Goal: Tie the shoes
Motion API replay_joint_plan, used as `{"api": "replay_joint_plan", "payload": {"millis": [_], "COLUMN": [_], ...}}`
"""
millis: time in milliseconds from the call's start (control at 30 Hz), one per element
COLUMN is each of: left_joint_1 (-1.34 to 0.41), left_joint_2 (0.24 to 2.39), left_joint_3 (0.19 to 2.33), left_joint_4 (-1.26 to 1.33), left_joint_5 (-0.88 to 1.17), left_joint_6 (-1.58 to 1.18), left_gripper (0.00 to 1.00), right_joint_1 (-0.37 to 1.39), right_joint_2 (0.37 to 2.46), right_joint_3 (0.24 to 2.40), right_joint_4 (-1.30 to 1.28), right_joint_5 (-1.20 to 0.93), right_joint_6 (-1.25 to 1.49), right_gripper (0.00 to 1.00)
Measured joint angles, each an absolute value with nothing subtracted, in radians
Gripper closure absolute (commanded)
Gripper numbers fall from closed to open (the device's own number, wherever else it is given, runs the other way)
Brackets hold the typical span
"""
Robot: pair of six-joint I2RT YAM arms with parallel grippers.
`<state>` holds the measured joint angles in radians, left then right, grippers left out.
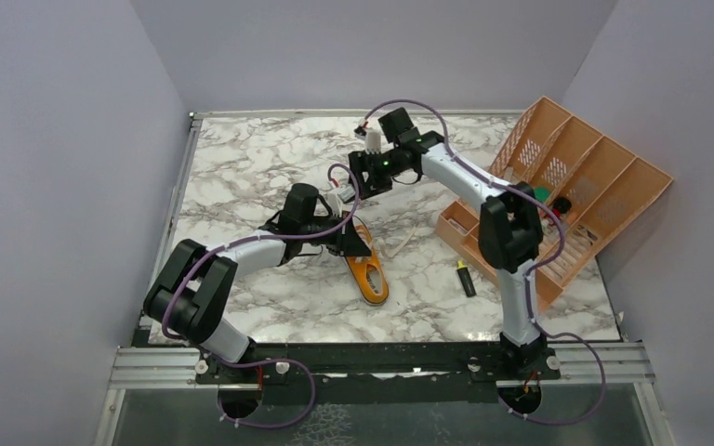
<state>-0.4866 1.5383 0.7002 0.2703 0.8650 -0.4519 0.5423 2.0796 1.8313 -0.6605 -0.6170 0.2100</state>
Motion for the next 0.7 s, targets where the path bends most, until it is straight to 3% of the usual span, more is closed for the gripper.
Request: {"api": "replay_joint_plan", "payload": {"millis": [233, 700], "left_joint_1": [-0.487, -0.493], "left_joint_2": [1.53, 1.528], "left_joint_3": [0.7, 0.695], "left_joint_4": [0.253, 0.265], "left_joint_5": [0.828, 0.818], "left_joint_6": [-0.46, -0.474], "left_gripper": [1.0, 1.0], "right_joint_1": [0.585, 0.67], "right_joint_2": [2.304, 2.463], "right_joint_3": [1.949, 2.054], "right_joint_4": [-0.635, -0.554], "right_joint_5": [-0.734, -0.826], "right_joint_6": [0.204, 0.15], "right_gripper": [0.27, 0.32]}}
